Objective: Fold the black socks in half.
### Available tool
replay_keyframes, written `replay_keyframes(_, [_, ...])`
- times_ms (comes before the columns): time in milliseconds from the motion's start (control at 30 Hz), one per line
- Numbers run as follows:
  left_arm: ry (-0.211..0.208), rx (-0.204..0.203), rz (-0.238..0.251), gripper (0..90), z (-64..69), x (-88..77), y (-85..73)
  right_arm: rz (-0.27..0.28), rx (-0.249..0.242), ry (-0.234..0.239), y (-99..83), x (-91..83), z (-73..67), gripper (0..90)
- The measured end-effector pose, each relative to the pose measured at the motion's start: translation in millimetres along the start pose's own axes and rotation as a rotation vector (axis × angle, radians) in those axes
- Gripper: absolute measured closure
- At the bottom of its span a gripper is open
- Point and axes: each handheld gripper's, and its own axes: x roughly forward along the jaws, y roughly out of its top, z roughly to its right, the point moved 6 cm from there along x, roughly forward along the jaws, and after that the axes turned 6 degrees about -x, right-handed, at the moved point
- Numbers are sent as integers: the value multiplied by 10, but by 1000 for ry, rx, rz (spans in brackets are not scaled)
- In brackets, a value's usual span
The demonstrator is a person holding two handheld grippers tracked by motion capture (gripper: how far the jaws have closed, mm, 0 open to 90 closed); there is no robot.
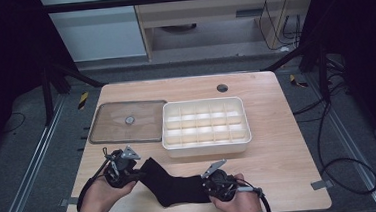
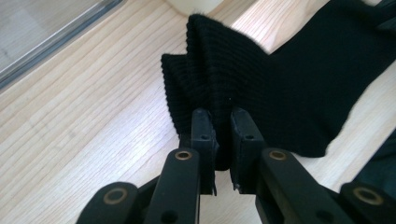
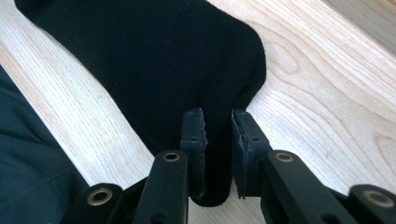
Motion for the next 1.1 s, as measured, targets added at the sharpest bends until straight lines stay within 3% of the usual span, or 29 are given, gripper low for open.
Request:
replay_keyframes(567, [-20,46,13,819,192,-62,186,19,1,14,123,78,-126,758])
replay_keyframes(1100, [-67,113,17,820,573,39,290,29,19,35,157,100,-113,760])
